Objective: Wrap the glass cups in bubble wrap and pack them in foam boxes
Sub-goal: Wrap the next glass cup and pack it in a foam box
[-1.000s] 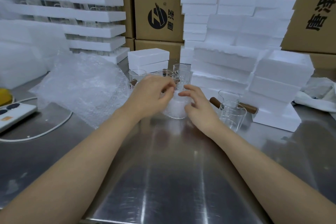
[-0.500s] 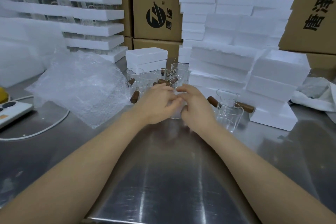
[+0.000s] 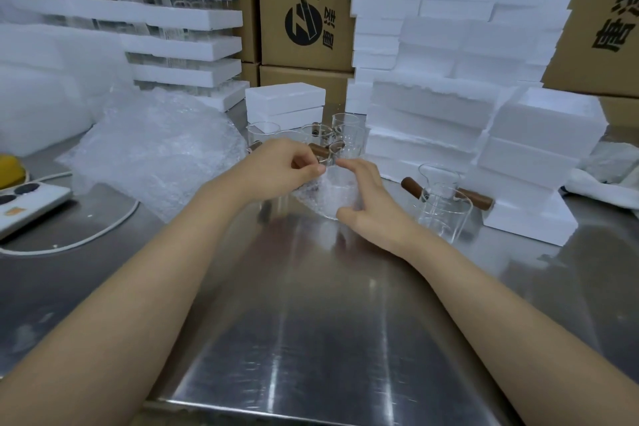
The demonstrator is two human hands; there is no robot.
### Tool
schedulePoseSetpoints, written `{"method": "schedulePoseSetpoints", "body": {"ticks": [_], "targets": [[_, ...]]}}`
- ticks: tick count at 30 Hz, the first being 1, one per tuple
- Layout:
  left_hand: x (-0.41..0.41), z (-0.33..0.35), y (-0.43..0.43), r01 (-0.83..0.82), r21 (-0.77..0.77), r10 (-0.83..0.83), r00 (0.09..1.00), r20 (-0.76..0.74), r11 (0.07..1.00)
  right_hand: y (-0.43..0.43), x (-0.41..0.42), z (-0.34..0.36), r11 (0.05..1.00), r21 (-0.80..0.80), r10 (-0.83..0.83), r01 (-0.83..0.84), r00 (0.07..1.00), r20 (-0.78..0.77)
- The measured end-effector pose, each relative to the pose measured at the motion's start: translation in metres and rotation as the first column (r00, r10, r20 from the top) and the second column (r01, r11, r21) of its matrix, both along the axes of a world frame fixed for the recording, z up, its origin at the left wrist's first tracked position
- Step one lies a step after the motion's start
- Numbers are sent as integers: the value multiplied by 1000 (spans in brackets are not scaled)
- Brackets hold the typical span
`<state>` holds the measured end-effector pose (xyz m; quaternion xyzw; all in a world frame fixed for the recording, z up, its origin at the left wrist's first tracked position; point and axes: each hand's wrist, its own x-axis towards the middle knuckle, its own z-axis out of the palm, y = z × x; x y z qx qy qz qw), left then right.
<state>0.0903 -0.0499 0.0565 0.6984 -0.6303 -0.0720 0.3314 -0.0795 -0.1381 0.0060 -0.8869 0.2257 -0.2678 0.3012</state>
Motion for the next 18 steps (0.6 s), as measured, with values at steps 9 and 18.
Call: {"method": "schedulePoseSetpoints", "body": {"ticks": [9,18], "targets": [[-3,-13,-3,111,293,-179,960,217,950,4,-1,5,998,58,-2,-3,997,76],[-12,-18,-8,-32,68,-2,898,441,997,9,-2,4,1000,19,22,-25,990,142]]}}
